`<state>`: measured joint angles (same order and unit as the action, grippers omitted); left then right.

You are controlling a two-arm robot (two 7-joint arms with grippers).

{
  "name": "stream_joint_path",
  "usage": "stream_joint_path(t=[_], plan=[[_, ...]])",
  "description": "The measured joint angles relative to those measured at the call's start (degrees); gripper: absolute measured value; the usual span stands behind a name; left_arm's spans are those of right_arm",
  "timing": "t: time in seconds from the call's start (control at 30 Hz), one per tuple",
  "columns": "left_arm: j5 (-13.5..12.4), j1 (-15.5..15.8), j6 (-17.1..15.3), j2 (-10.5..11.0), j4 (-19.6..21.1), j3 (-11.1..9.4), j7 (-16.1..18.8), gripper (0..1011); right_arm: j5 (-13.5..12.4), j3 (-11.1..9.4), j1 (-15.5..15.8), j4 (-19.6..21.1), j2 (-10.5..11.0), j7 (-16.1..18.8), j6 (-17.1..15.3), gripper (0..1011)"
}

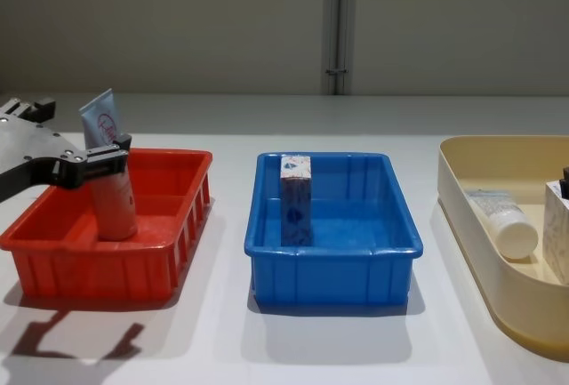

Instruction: Bimanual collaborative sorting of washing and personal care products

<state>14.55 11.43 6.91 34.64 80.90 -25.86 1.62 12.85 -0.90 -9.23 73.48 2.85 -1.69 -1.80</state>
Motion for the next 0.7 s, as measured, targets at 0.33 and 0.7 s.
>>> stream_joint_path(t=[0.33, 0.7], plan=[[0.0, 0.0, 0.0, 0.0, 0.0, 0.0, 0.0, 1001, -0.4, 0.2, -0.1, 0.0, 0.4, 0.0, 0.0, 1001], [0.0, 0.0, 0.0, 0.0, 0.0, 0.0, 0.0, 1001, -4.2, 4.2, -0.4, 1.1, 4.9, 0.0, 1.3, 1001]])
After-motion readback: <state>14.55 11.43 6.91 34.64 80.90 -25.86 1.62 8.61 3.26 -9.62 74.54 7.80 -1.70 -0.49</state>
